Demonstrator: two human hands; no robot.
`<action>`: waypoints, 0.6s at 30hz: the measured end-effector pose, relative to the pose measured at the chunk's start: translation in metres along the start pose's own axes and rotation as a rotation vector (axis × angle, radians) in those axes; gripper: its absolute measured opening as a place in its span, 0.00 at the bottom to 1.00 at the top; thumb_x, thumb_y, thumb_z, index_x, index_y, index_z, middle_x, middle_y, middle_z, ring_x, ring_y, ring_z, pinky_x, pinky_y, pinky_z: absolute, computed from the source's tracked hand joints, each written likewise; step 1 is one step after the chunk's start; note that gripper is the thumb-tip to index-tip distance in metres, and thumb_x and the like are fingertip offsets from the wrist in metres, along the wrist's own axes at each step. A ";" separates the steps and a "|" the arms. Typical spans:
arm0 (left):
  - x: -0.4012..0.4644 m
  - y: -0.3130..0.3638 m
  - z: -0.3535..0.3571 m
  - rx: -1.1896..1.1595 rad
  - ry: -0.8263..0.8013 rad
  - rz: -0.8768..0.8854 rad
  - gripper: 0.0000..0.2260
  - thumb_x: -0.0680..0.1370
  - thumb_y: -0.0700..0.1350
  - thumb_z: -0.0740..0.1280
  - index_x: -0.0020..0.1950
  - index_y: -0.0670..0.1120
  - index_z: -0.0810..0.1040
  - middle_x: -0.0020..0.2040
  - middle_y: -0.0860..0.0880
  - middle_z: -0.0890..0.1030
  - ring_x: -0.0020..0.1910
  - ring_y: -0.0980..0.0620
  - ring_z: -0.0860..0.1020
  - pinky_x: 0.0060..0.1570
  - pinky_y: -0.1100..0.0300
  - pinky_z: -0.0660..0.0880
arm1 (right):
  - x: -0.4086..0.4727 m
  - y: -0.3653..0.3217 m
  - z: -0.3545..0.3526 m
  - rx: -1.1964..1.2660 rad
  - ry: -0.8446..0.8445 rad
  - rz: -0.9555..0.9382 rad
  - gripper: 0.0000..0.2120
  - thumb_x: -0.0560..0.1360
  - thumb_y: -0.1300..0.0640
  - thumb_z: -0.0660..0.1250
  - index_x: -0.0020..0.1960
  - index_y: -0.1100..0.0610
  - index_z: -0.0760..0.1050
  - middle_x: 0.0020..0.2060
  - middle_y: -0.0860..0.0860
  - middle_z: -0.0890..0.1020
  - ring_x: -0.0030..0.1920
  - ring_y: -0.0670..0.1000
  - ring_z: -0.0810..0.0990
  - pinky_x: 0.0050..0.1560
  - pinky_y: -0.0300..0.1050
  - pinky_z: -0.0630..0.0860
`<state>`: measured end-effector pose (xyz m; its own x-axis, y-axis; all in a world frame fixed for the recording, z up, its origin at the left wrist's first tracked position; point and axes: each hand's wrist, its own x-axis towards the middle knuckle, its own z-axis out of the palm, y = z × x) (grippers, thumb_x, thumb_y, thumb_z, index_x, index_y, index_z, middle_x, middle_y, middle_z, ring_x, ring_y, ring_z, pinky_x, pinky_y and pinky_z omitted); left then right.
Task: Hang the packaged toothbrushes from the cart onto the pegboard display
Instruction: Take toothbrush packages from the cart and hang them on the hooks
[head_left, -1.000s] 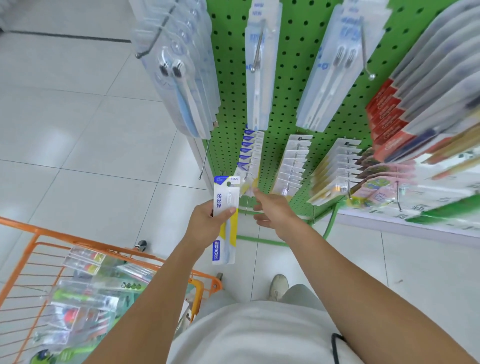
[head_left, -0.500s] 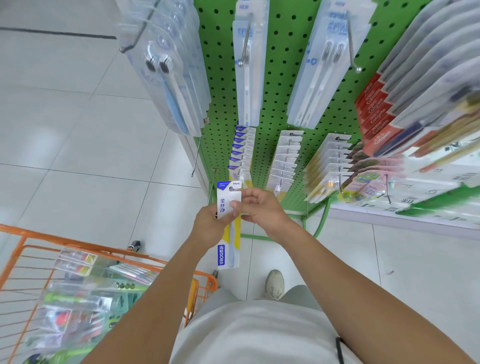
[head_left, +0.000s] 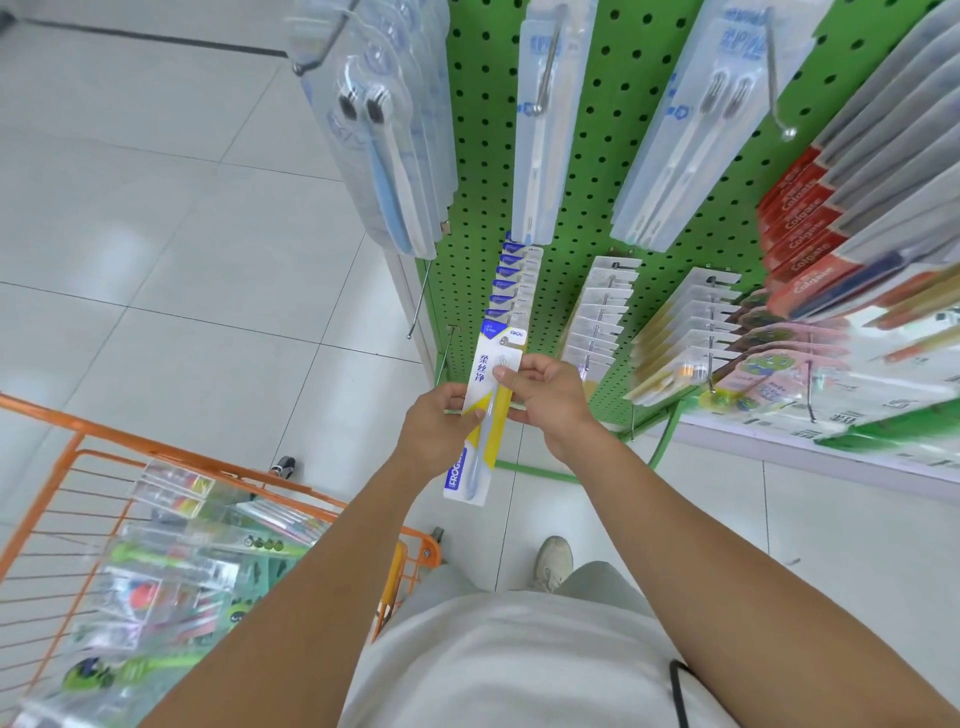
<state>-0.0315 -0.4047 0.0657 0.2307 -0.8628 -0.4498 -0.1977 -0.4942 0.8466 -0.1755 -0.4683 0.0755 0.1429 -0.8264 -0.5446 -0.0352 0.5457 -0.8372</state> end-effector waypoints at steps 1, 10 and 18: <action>0.000 0.000 0.000 -0.008 -0.007 -0.006 0.09 0.79 0.41 0.70 0.59 0.48 0.79 0.55 0.48 0.83 0.47 0.50 0.82 0.41 0.61 0.76 | 0.003 0.001 0.000 -0.001 0.014 0.004 0.05 0.75 0.61 0.75 0.49 0.59 0.81 0.50 0.63 0.85 0.44 0.57 0.85 0.50 0.57 0.84; 0.001 -0.012 -0.004 0.020 0.028 -0.073 0.13 0.80 0.45 0.69 0.64 0.47 0.77 0.58 0.49 0.79 0.52 0.51 0.79 0.40 0.64 0.71 | 0.026 0.013 -0.002 -0.135 0.116 0.025 0.09 0.71 0.53 0.79 0.41 0.55 0.80 0.43 0.56 0.86 0.42 0.51 0.82 0.55 0.57 0.81; -0.002 -0.022 -0.010 0.083 0.063 -0.099 0.12 0.81 0.46 0.68 0.64 0.47 0.78 0.58 0.50 0.80 0.53 0.51 0.78 0.39 0.65 0.71 | 0.033 0.023 -0.006 -0.179 0.099 0.052 0.16 0.73 0.50 0.77 0.52 0.57 0.76 0.44 0.48 0.81 0.49 0.50 0.80 0.60 0.50 0.79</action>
<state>-0.0182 -0.3911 0.0508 0.3115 -0.8022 -0.5093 -0.2480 -0.5861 0.7713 -0.1778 -0.4835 0.0383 0.0385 -0.8123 -0.5820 -0.2167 0.5618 -0.7984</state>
